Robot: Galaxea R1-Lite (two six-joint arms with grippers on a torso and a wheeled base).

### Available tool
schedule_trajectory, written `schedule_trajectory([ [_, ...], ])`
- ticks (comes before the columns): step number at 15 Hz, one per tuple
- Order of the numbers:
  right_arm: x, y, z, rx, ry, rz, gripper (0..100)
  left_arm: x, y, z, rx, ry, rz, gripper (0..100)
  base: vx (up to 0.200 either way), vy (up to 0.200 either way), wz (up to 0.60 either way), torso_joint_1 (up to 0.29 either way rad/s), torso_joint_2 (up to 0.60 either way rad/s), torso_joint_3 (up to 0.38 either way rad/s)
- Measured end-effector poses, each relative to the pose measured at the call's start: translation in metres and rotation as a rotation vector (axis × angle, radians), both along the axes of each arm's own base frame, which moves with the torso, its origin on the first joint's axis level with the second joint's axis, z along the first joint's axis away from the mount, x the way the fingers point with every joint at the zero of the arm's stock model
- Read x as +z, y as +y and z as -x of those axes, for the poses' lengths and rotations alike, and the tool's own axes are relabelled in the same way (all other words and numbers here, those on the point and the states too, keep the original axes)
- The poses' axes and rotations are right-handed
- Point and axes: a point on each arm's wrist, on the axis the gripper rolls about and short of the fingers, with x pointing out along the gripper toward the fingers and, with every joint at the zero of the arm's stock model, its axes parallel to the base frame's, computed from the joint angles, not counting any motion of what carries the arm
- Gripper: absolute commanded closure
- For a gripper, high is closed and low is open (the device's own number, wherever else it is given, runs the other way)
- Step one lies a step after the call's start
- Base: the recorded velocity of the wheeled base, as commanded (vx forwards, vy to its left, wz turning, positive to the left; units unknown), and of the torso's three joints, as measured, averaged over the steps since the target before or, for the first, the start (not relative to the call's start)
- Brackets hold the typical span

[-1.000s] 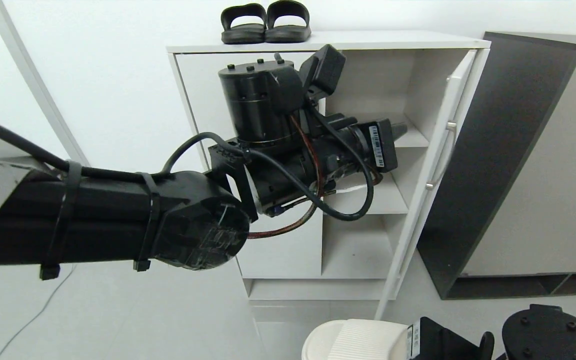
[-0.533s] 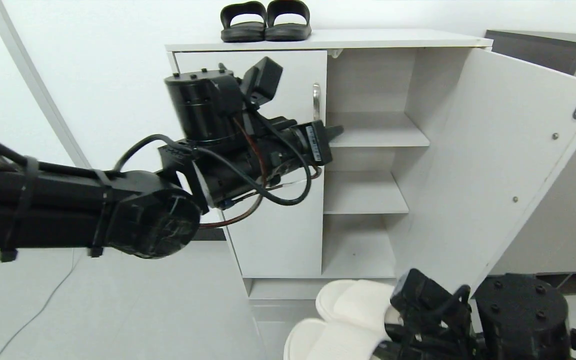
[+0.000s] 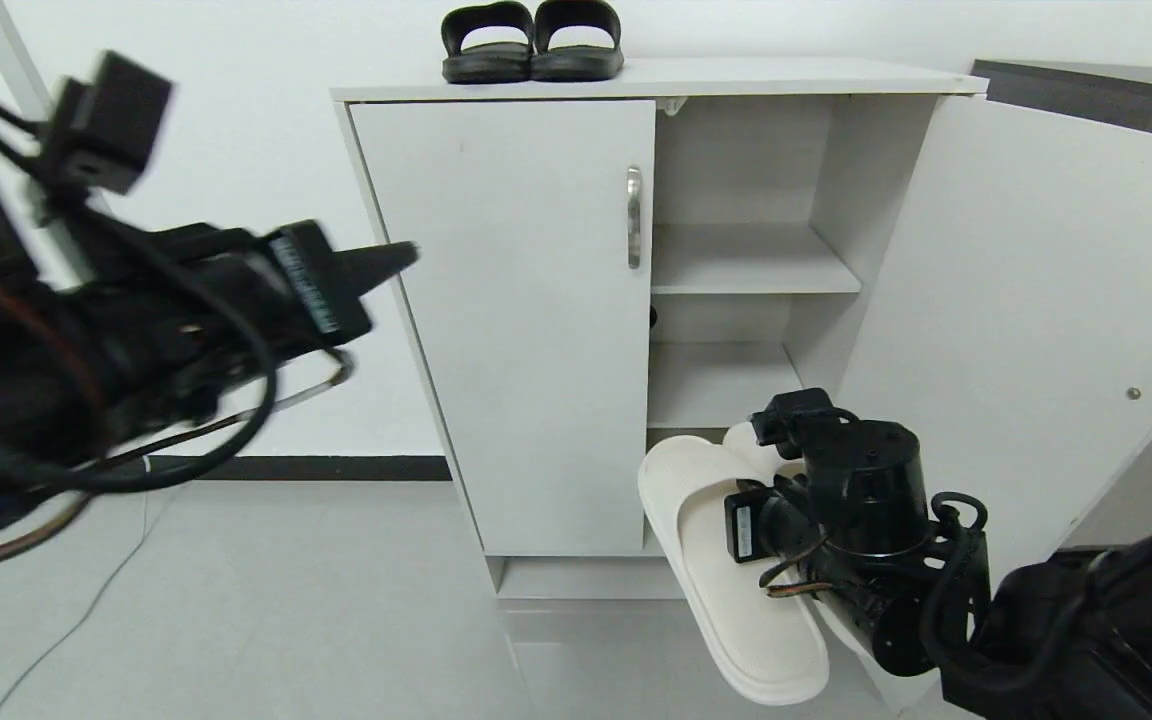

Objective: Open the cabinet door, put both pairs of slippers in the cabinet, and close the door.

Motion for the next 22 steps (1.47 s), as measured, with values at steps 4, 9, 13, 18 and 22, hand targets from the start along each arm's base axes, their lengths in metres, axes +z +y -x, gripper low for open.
schedule_trajectory([
  [4, -0.004, 0.001, -0.01, -0.037, -0.004, 0.008, 100, -0.013, 0.077, 0.098, 0.312, 0.059, -0.064, 100, 0.0, 0.0, 0.0, 0.0, 0.0, 0.0],
  [9, -0.007, 0.002, -0.01, -0.032, 0.003, 0.016, 100, -0.103, 0.105, 0.185, 0.679, 0.051, -0.189, 100, 0.0, 0.0, 0.0, 0.0, 0.0, 0.0],
  [13, -0.009, 0.003, -0.009, -0.03, 0.007, 0.021, 100, -0.165, 0.102, 0.197, 0.583, 0.091, -0.231, 100, 0.0, 0.0, 0.0, 0.0, 0.0, 0.0],
  [18, -0.01, 0.005, -0.007, -0.019, 0.011, 0.025, 100, -0.21, 0.098, 0.203, 0.441, 0.009, -0.335, 100, 0.0, 0.0, 0.0, 0.0, 0.0, 0.0],
  [22, -0.011, 0.008, -0.004, -0.001, 0.01, 0.017, 100, -0.215, 0.098, 0.205, 0.434, -0.016, -0.36, 100, 0.0, 0.0, 0.0, 0.0, 0.0, 0.0],
])
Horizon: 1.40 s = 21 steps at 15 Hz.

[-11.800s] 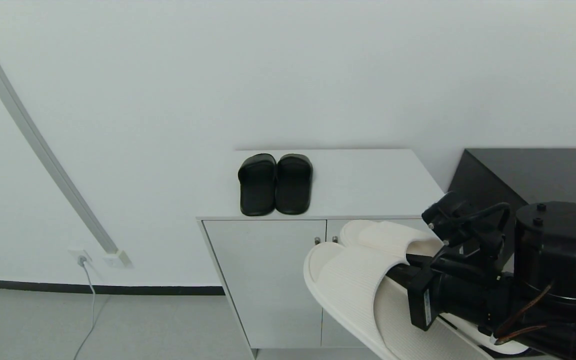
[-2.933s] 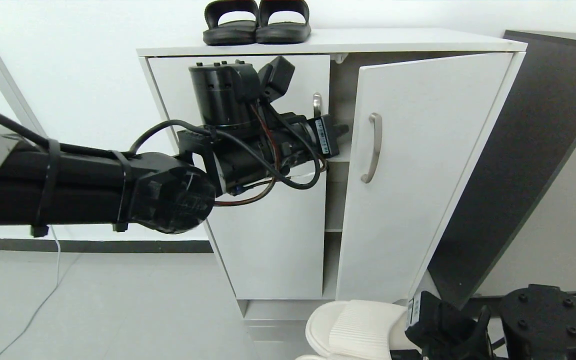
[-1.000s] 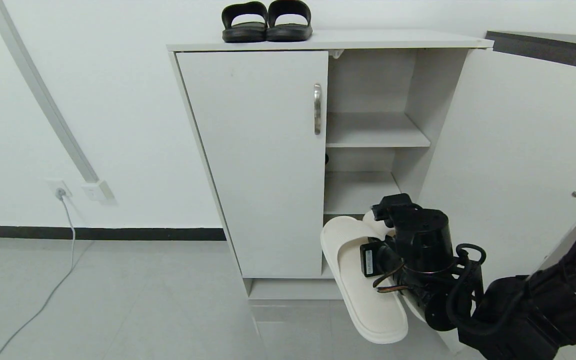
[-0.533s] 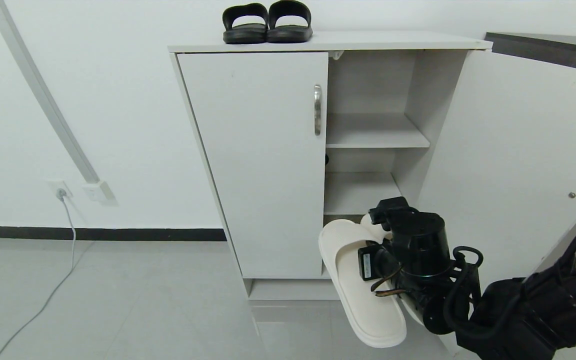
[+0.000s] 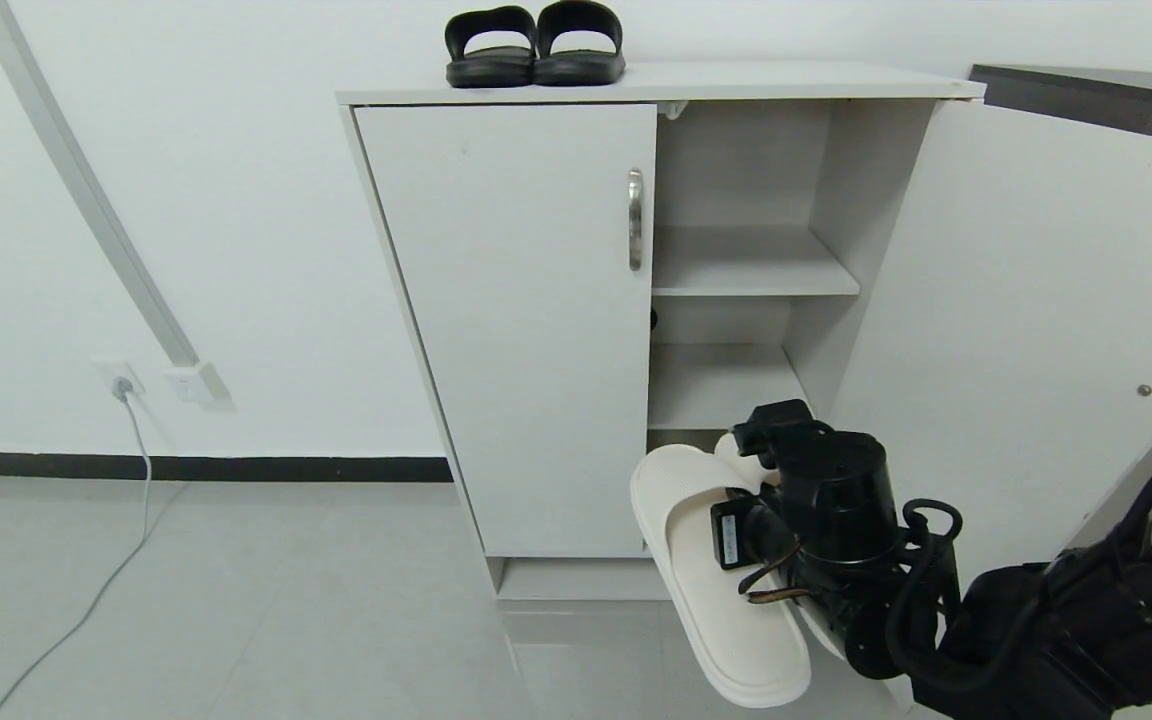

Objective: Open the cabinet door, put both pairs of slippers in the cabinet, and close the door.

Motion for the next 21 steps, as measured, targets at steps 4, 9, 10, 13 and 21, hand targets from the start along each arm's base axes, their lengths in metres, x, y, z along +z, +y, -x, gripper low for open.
schedule_trajectory([
  [4, 0.0, 0.002, 0.0, 0.005, -0.016, -0.02, 100, -0.001, 0.002, 0.001, 0.084, -0.007, 0.054, 100, 0.0, 0.0, 0.0, 0.0, 0.0, 0.0],
  [9, 0.009, 0.009, -0.003, -0.016, -0.05, -0.037, 100, -0.001, 0.002, 0.001, 0.071, -0.008, 0.058, 100, 0.0, 0.0, 0.0, 0.0, 0.0, 0.0],
  [10, 0.013, 0.012, -0.006, -0.031, -0.065, -0.047, 100, -0.001, 0.002, 0.001, 0.069, -0.008, 0.058, 100, 0.0, 0.0, 0.0, 0.0, 0.0, 0.0],
  [13, 0.024, 0.024, -0.014, -0.068, -0.103, -0.074, 100, -0.001, 0.002, 0.001, 0.069, -0.008, 0.055, 100, 0.0, 0.0, 0.0, 0.0, 0.0, 0.0],
  [21, 0.004, 0.037, -0.034, -0.193, -0.096, -0.032, 100, -0.001, 0.001, 0.001, 0.058, -0.007, 0.054, 100, 0.0, -0.175, 0.0, 0.001, 0.0, 0.002],
])
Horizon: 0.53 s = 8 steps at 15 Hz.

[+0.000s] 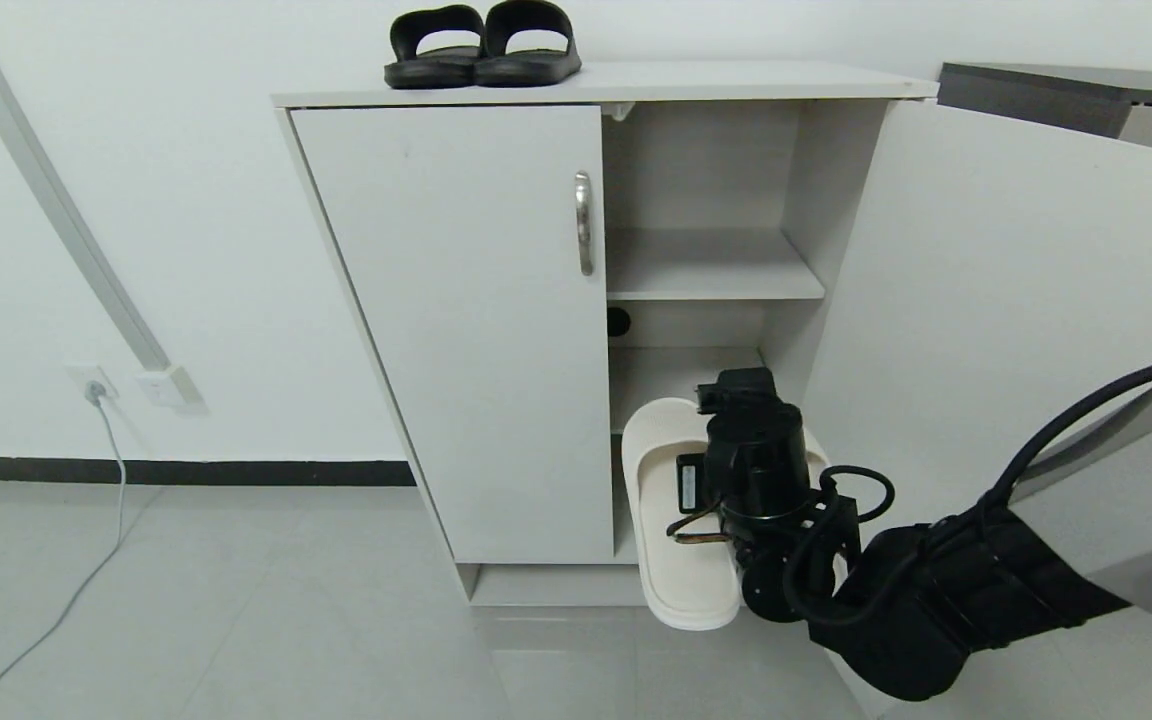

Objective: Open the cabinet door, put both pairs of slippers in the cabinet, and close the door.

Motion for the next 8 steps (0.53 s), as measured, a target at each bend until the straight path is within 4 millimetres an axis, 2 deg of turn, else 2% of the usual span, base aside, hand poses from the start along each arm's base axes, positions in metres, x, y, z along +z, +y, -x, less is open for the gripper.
schedule_trajectory([
  [8, -0.03, 0.011, -0.013, 0.005, -0.006, -0.009, 100, 0.0, 0.0, 0.0, 0.0, -0.001, 0.002, 100, 0.0, 0.0, 0.0, 0.0, 0.0, 0.0],
])
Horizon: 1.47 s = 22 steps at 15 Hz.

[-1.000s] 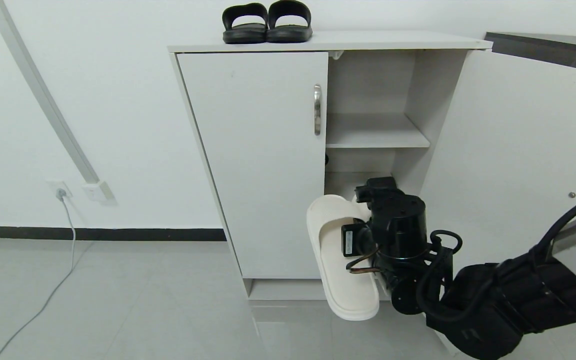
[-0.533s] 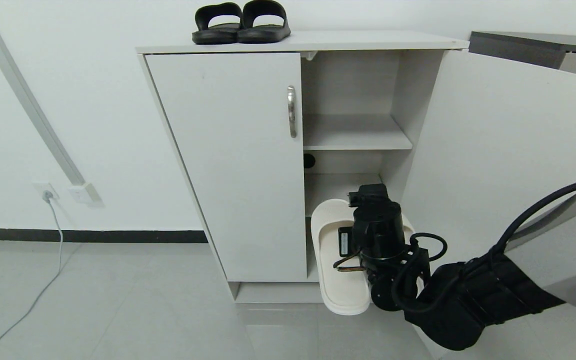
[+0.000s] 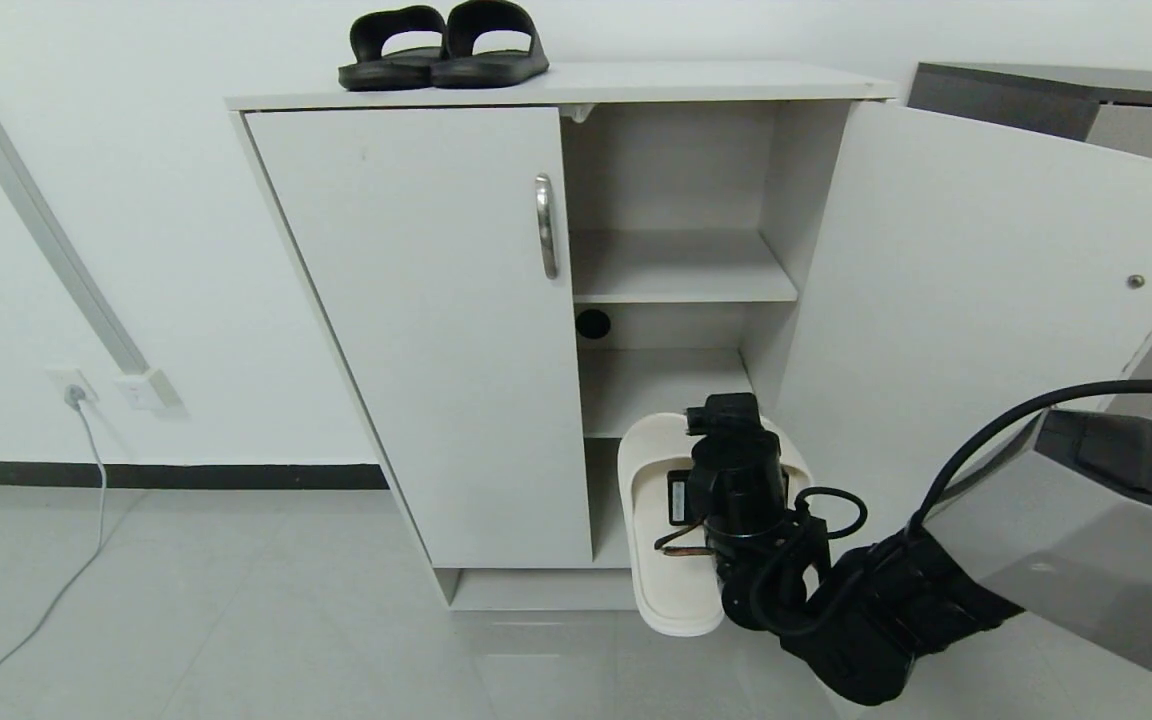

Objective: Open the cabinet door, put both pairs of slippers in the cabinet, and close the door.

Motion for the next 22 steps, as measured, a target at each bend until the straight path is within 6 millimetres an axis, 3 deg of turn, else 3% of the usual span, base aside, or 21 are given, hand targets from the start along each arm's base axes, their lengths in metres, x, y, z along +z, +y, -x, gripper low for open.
schedule_trajectory([
  [10, -0.012, 0.008, -0.001, 0.039, 0.003, -0.004, 100, 0.0, 0.0, 0.0, 0.0, 0.0, 0.001, 100, 0.0, 0.0, 0.0, 0.0, 0.0, -0.009],
  [18, -0.017, 0.009, -0.001, 0.039, 0.009, 0.004, 100, 0.0, 0.0, 0.0, 0.001, 0.001, 0.002, 100, 0.0, 0.0, 0.0, 0.001, 0.0, -0.188],
  [22, -0.01, 0.011, 0.002, 0.051, -0.058, 0.005, 100, 0.0, 0.0, 0.0, 0.0, 0.001, 0.003, 100, 0.0, 0.0, 0.0, 0.008, 0.0, -0.161],
])
